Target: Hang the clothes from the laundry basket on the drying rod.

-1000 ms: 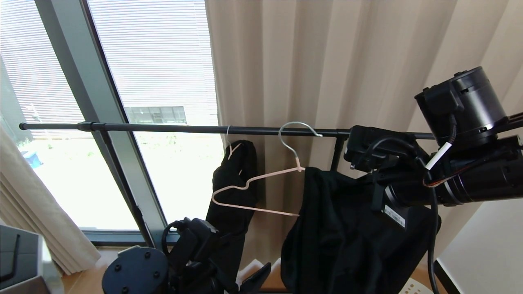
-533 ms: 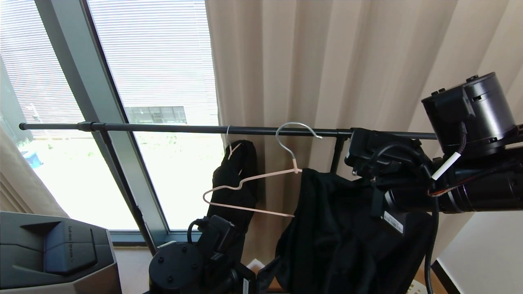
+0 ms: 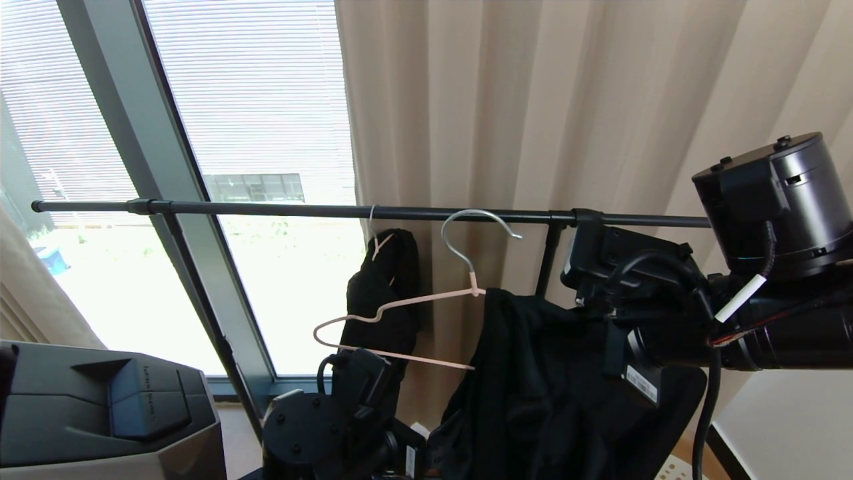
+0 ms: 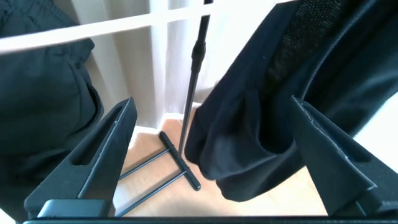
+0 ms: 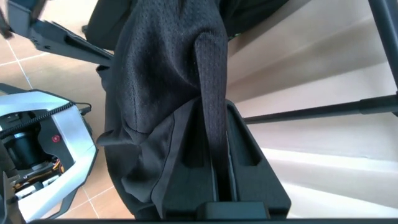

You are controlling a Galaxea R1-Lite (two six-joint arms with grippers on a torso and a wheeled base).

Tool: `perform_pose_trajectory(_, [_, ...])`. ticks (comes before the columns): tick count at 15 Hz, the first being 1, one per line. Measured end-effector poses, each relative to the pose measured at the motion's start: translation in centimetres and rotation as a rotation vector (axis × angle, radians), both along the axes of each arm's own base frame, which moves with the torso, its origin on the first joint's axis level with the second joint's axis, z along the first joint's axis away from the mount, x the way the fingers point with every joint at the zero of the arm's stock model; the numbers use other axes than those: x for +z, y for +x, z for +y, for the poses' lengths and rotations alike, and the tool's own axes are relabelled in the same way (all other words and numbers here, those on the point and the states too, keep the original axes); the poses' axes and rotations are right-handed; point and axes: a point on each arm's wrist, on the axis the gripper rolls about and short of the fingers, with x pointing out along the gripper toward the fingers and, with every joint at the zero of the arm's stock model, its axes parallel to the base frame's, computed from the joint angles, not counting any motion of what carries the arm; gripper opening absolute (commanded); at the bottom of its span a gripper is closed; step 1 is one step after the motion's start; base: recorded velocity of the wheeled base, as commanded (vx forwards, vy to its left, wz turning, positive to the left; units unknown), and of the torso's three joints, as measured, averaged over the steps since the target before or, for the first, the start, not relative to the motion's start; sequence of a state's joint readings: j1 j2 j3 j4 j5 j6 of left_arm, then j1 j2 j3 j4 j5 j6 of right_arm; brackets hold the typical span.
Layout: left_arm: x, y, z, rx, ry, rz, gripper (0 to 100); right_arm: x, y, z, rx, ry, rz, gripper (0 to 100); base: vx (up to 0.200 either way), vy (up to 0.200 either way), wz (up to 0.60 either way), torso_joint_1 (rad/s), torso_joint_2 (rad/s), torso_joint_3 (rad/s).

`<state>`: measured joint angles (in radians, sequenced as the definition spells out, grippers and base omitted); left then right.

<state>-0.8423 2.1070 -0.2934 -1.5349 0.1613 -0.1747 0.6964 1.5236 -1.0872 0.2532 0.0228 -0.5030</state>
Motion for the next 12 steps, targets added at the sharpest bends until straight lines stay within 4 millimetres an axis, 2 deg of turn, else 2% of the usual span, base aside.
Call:
perform_pose_trajectory(10, [-1.8,0.1,-0.4,-0.006,0.047,0.026,100,0.9,-0.9,-0.4,0.002,0.062,0.006,0,0.0,0.0,0.0,0.0,0.0,0.0])
perform_pose_trajectory(11, [-1.9,0.1,-0.5,-0.003,0.048,0.023,0,1.0,-1.0,-0.5,-0.005,0.07,0.009,0,0.0,0.0,0.0,0.0,0.0,0.0])
perform_pose_trajectory(12, [-2.0,0.1,-0.5,0.003,0.051,0.016,0,1.0,-1.0,-0.5,-0.008,0.073,0.009,0,0.0,0.0,0.0,0.0,0.0,0.0])
